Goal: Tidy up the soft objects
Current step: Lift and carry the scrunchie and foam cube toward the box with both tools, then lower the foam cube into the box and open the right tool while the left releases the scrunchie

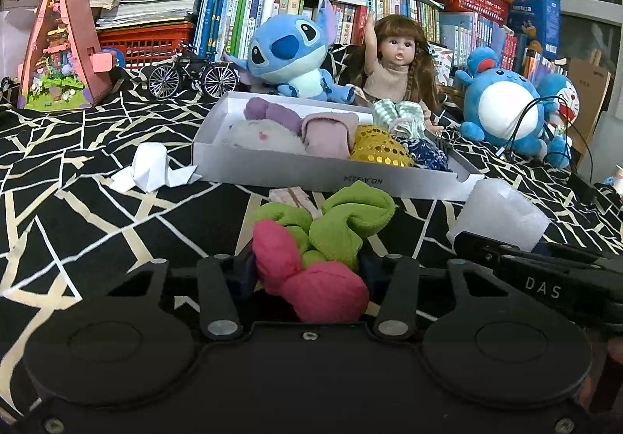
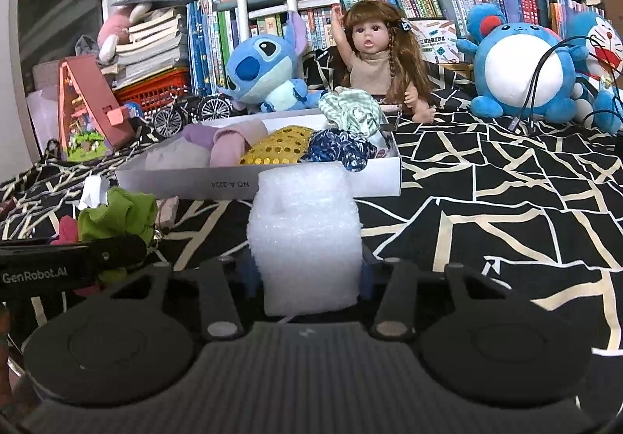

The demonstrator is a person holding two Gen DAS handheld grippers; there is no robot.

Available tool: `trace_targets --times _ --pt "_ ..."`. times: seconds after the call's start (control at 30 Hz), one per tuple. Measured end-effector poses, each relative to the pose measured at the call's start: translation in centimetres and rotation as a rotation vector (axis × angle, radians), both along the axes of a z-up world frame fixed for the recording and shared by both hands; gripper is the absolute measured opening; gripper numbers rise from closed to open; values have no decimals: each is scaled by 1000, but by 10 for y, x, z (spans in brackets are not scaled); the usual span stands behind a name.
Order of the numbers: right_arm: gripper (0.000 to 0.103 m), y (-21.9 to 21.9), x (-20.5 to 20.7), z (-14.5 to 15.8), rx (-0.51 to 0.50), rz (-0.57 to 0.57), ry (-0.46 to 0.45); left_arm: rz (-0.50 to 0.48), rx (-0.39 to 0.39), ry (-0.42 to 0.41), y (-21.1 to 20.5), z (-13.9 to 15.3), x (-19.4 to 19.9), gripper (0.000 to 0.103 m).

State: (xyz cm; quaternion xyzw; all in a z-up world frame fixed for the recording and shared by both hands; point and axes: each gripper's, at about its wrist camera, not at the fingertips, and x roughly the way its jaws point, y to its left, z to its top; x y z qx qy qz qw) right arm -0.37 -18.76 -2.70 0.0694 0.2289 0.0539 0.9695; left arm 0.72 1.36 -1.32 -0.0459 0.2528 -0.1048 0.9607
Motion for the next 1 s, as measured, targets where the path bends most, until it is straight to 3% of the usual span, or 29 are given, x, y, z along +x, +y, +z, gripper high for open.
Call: trace_targets --times 0.47,1.0 --pt "51 0 6 26 22 3 -57 32 10 -6 1 27 17 44" --pt "51 6 61 58 100 15 -85 55 -93 -49 15 65 77 44"
